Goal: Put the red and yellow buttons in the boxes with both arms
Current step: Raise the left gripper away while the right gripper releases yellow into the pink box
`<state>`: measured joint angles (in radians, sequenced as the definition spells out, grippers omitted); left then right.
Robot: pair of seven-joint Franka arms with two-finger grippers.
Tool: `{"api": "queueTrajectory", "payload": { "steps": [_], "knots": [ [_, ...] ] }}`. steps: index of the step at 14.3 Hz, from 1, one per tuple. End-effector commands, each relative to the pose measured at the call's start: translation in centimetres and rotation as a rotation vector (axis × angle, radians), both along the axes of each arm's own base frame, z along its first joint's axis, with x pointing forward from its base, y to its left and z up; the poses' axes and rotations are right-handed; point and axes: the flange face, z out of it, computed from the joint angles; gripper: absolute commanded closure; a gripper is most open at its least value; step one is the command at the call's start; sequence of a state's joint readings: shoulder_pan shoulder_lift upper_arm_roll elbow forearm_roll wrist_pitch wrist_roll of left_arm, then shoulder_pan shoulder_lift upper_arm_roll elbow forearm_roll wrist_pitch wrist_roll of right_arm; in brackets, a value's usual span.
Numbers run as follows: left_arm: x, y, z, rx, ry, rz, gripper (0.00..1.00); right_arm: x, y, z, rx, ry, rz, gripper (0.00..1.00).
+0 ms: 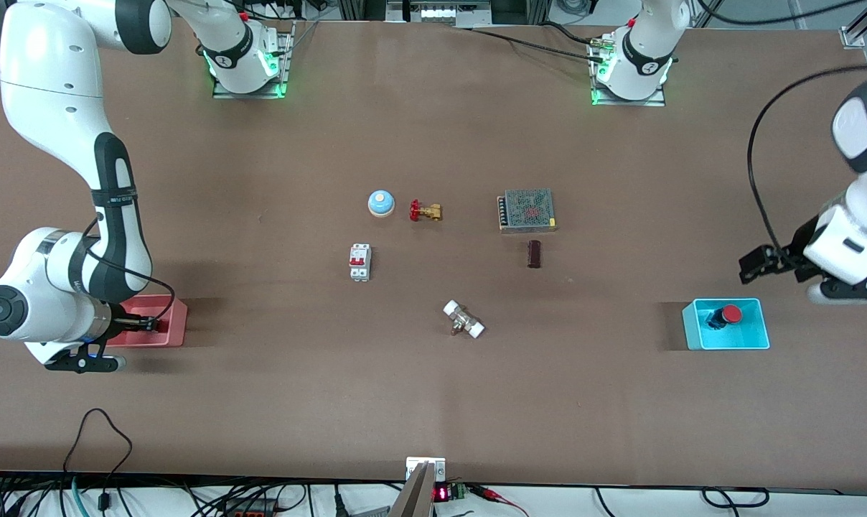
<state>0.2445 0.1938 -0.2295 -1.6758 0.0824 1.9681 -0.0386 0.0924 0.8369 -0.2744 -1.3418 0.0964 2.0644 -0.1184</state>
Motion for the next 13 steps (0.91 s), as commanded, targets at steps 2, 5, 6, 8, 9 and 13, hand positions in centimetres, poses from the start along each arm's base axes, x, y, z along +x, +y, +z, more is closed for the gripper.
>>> {"api": "queueTrajectory", "payload": {
  "steps": [2,5,6,8,9,13],
  "knots": [
    [-2.8,-1.0,4.0,-0.025,0.007,0.001,0.01,0.3,0.1,0.0,0.008,-0.009,0.003,0.41],
    [-4.7,-2.3,6.9,-0.019,0.009,-0.016,0.00,0.4,0.4,0.8,0.014,-0.014,0.004,0.00],
    [-5.2,-3.4,7.5,-0.017,0.009,-0.031,0.00,0.5,0.5,1.2,0.015,-0.019,0.007,0.00],
    [-6.4,-4.2,9.1,-0.011,0.012,-0.033,0.00,0.5,1.3,3.8,0.025,-0.030,0.015,0.00],
    [-7.1,-4.1,10.0,-0.011,0.012,-0.033,0.00,0.4,1.4,4.8,0.032,-0.023,0.011,0.00],
    [-8.9,-4.0,11.7,-0.016,0.008,-0.040,0.00,0.3,1.4,7.4,0.043,-0.041,0.010,0.00]
  ]
}}
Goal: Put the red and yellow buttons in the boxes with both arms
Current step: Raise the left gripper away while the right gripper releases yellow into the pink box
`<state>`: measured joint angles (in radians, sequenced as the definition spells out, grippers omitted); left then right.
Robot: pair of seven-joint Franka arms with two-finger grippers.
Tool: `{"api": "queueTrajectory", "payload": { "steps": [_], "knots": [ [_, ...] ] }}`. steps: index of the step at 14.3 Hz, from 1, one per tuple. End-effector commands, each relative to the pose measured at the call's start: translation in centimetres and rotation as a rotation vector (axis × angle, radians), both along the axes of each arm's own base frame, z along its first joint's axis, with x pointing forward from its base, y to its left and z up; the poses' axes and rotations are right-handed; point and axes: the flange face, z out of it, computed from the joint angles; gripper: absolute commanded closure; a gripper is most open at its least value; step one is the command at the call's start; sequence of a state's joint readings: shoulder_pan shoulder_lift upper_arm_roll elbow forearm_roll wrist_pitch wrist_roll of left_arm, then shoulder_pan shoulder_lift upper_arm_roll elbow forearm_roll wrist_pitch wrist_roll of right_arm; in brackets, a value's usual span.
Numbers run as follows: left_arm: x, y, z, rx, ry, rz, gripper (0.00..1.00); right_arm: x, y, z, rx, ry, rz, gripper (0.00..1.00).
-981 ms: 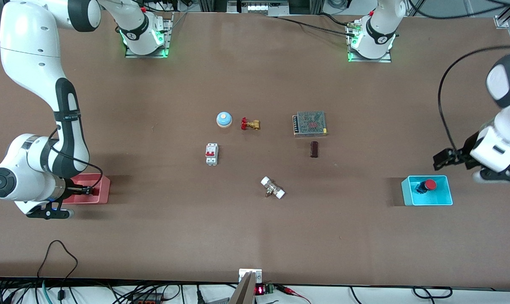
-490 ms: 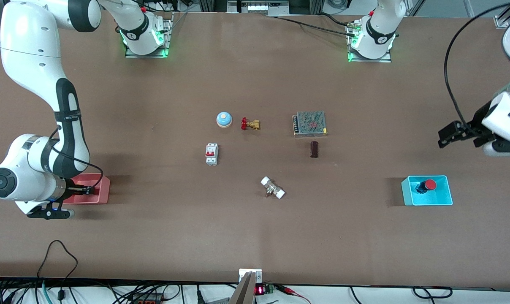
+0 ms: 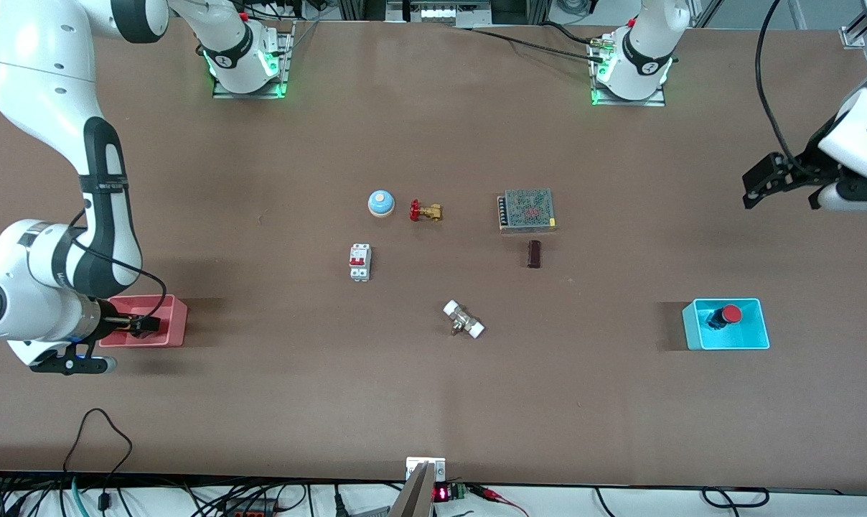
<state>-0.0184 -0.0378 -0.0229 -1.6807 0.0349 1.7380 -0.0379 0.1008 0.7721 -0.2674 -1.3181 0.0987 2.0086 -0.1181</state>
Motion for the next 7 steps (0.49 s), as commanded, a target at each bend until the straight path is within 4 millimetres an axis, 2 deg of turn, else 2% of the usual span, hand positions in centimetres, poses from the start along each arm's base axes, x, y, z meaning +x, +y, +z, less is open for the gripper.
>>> {"api": "queueTrajectory", "payload": {
  "steps": [1,2,4,7],
  "knots": [
    [-2.0,0.9,1.1,-0.034,-0.008,0.012,0.00,-0.6,0.4,3.9,0.032,-0.001,0.000,0.00],
    [-2.2,1.5,1.3,-0.050,-0.011,0.025,0.00,-0.8,0.8,5.7,0.046,-0.001,0.000,0.00],
    [-2.3,2.0,1.3,-0.052,-0.011,0.027,0.00,-1.6,1.8,11.1,0.077,-0.036,0.009,0.00],
    [-2.8,2.7,1.4,-0.059,-0.002,0.020,0.00,-4.5,2.3,18.8,0.124,-0.016,0.004,0.00]
  ]
}}
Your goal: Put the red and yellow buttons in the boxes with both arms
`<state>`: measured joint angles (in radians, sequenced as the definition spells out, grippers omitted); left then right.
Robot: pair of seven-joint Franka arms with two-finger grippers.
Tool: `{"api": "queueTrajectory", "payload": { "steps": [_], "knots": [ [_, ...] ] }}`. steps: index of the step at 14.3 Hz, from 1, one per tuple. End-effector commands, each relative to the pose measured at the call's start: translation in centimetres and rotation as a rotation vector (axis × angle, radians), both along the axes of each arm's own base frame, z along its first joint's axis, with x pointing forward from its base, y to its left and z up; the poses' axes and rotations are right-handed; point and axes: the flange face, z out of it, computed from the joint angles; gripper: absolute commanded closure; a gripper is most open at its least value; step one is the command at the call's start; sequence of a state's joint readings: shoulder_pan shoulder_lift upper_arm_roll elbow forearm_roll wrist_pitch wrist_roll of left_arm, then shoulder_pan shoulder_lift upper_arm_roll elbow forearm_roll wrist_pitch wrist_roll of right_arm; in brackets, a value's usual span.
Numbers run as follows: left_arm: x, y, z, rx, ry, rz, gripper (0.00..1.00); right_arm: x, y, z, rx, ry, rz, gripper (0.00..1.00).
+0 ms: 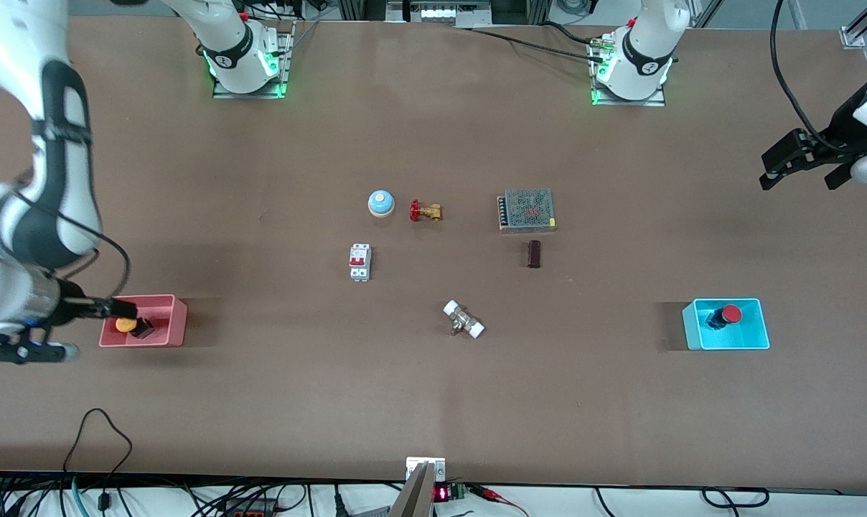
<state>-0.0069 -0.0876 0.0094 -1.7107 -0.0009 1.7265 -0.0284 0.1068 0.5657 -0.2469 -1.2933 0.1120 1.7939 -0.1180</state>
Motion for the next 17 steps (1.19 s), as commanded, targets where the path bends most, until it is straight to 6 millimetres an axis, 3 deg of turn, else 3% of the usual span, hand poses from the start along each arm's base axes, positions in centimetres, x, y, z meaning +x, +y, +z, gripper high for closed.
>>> {"api": "queueTrajectory", "payload": {
  "steps": [1,5,7,9,13,17],
  "knots": [
    [-1.3,0.4,0.2,-0.031,0.004,-0.017,0.00,-3.6,0.4,7.3,0.064,0.013,-0.004,0.00],
    [-1.2,-0.1,0.0,-0.031,0.009,-0.024,0.00,-7.8,0.8,14.1,0.077,0.048,0.010,0.00],
    [-0.7,-0.2,-0.3,-0.031,0.011,-0.026,0.00,-9.5,0.7,16.2,0.087,0.060,0.011,0.00],
    [0.1,-0.2,-1.2,-0.029,0.021,-0.026,0.00,-11.1,0.4,17.0,0.082,0.065,0.002,0.00],
    [2.4,-0.2,-0.9,-0.027,0.005,-0.015,0.00,-13.1,3.8,17.3,0.015,0.038,0.026,0.00],
    [2.7,-0.1,-0.4,-0.030,-0.006,-0.012,0.00,-14.7,3.1,16.7,0.015,0.010,0.032,0.00]
  ]
}}
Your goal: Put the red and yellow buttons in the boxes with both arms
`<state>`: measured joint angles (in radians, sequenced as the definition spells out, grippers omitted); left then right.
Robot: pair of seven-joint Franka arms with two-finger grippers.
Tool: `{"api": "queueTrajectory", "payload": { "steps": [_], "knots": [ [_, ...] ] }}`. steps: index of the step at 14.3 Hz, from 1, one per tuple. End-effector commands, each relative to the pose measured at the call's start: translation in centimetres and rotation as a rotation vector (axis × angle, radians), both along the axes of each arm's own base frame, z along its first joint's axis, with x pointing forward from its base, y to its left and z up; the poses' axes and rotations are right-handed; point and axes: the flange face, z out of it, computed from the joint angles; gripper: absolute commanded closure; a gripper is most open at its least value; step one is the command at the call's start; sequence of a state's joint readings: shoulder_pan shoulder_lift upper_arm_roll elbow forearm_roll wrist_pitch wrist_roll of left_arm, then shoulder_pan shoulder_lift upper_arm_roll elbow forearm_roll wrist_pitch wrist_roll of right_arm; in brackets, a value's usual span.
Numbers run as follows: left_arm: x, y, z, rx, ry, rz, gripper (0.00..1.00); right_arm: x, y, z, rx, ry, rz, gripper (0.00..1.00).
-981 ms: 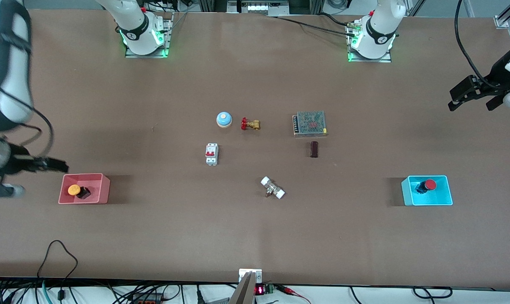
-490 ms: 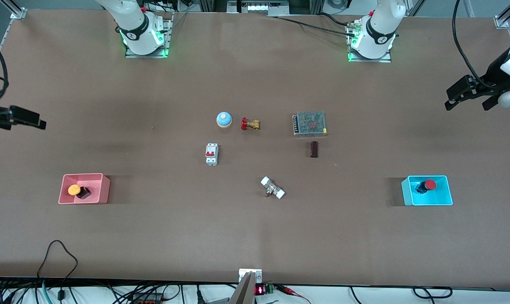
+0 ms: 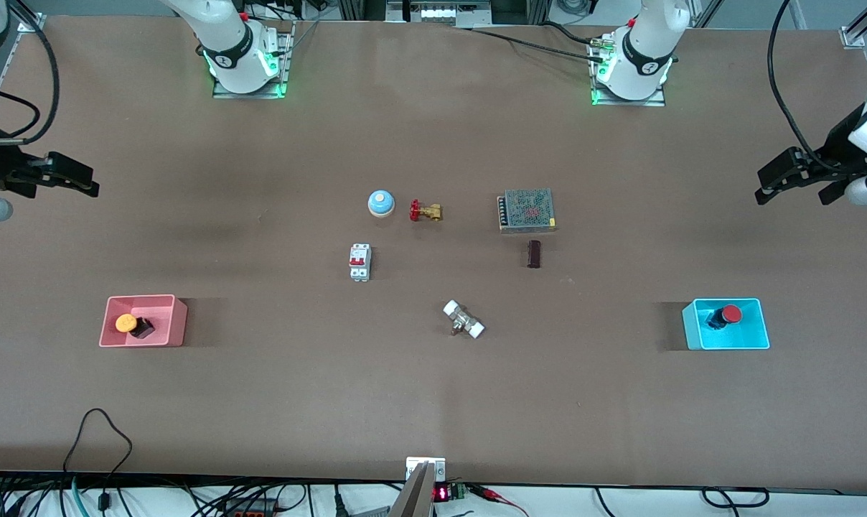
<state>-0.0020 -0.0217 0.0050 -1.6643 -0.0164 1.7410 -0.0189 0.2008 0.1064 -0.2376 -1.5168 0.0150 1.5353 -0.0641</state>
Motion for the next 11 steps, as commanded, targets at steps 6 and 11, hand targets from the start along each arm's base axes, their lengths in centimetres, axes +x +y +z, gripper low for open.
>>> {"api": "queueTrajectory", "payload": {
  "steps": [6,11],
  "knots": [
    [0.37,0.04,0.52,-0.013,0.011,-0.006,0.00,-2.36,-0.85,0.46,-0.016,-0.002,-0.002,0.00],
    [0.35,0.04,0.50,-0.013,0.012,-0.008,0.00,-2.21,-0.83,0.34,-0.018,-0.006,-0.014,0.00]
  ]
}}
